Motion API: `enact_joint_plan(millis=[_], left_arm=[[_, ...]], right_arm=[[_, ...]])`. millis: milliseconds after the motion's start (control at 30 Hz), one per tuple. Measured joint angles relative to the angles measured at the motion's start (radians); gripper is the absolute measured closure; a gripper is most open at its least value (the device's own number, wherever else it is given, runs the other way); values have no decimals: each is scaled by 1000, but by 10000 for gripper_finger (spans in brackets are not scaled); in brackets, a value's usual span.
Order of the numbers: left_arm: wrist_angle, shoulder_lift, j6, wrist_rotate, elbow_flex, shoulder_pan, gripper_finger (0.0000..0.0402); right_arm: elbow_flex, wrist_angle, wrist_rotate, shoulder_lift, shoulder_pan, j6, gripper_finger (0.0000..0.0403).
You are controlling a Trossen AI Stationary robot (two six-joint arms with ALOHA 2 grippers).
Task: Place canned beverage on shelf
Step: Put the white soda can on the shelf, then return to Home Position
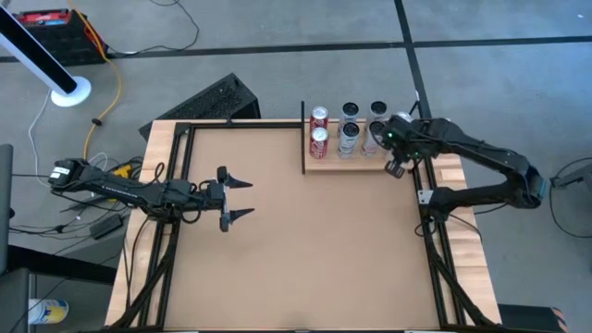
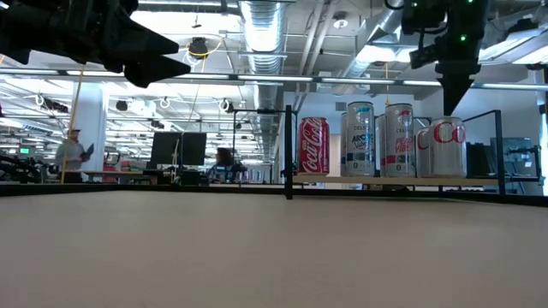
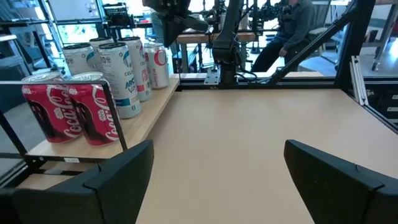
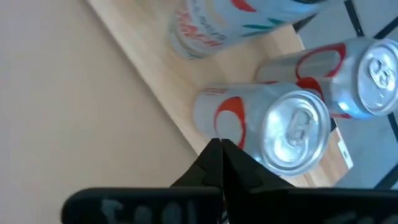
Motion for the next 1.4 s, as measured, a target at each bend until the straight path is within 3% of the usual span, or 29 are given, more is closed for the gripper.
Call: enact_joint_plan(millis=[400, 933, 1167, 1400], left_arm=[[-3, 0, -19, -1, 0, 0, 56], [-8, 0, -31, -2, 0, 0, 56], [-7, 0, -40, -2, 0, 0, 56], [17, 0, -60, 0, 10, 0, 56]], right_arm=[[0, 6, -56, 0, -118, -75, 388], [0, 51, -29, 0, -183, -91, 385], [1, 28, -71, -14, -116, -84, 384], [53, 51, -95, -56, 91, 61, 384]])
